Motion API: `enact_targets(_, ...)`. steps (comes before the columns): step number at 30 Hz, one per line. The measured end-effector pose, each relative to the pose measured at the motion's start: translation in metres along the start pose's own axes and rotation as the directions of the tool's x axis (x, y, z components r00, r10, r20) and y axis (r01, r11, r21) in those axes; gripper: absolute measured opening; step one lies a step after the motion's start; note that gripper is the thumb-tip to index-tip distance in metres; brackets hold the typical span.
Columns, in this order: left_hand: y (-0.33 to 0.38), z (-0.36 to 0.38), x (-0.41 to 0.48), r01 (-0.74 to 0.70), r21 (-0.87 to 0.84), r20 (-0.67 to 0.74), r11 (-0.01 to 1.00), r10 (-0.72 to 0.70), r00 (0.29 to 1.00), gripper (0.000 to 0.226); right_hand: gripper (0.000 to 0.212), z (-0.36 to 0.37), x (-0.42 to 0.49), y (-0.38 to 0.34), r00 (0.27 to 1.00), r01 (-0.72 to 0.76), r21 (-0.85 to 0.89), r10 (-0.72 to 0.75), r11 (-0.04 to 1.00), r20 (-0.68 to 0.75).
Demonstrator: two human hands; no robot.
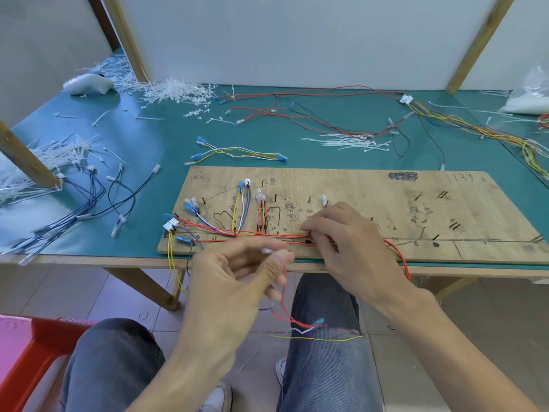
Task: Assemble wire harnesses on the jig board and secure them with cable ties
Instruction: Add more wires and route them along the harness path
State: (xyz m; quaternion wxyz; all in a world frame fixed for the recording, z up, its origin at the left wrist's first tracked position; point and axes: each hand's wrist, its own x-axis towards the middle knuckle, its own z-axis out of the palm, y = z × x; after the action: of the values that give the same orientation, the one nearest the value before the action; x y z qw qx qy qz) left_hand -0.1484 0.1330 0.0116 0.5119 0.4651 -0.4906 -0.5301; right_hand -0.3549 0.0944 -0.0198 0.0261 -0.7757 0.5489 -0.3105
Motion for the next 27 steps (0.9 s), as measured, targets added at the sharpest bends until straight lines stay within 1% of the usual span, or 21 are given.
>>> enact_targets(3,0.011,-0.010,0.027,0.031,-0.007,-0.043,1.000,-0.031,0.999,0.006,0.021,0.006,-0.006,-0.003,0.999,0.009,0.022,-0.008,1.000,-0.039)
enact_targets(5,0.018,-0.015,0.047,0.049,0.025,-0.049,0.998,-0.048,0.998,0.008,0.019,0.008,-0.009,-0.004,0.998,-0.003,0.049,0.005,0.999,-0.058)
enact_targets(7,0.023,-0.017,0.065,0.067,0.066,-0.051,0.996,-0.064,0.997,0.007,0.024,0.010,-0.011,-0.007,0.998,-0.028,0.075,0.031,0.997,-0.047)
enact_targets(11,0.024,-0.011,0.091,0.070,0.115,-0.036,0.991,-0.067,0.997,0.010,0.028,0.009,-0.015,-0.016,0.990,-0.119,0.129,0.127,0.984,-0.058)
enact_targets(15,0.024,-0.002,0.107,0.072,0.075,0.012,0.995,-0.073,0.997,0.012,0.033,0.009,-0.012,-0.030,0.981,-0.176,0.134,0.185,0.975,-0.057)
enact_targets(17,0.023,0.003,0.113,0.068,0.068,0.029,0.995,-0.070,0.997,0.011,0.029,0.012,-0.010,-0.035,0.979,-0.196,0.083,0.199,0.977,-0.034)
enact_targets(19,0.021,0.006,0.118,0.059,0.100,0.040,0.993,-0.063,0.997,0.008,0.017,0.015,-0.008,-0.036,0.976,-0.214,0.058,0.215,0.975,-0.022)
enact_targets(21,0.020,0.006,0.127,0.062,0.167,0.058,0.984,-0.073,0.996,0.007,0.011,0.017,-0.007,-0.036,0.972,-0.234,0.067,0.236,0.970,-0.018)
enact_targets(23,0.020,0.003,0.139,0.054,0.288,0.096,0.956,-0.085,0.992,0.004,0.011,0.017,-0.007,-0.034,0.971,-0.236,0.093,0.239,0.967,-0.025)
enact_targets(25,0.020,-0.001,0.150,-0.007,0.464,0.148,0.886,-0.069,0.987,0.003,0.012,0.017,-0.010,-0.031,0.972,-0.229,0.114,0.234,0.967,-0.034)
enact_targets(27,0.019,-0.003,0.160,-0.123,0.624,0.205,0.772,-0.011,0.979,0.010,0.012,0.018,-0.013,-0.030,0.974,-0.216,0.119,0.223,0.969,-0.047)
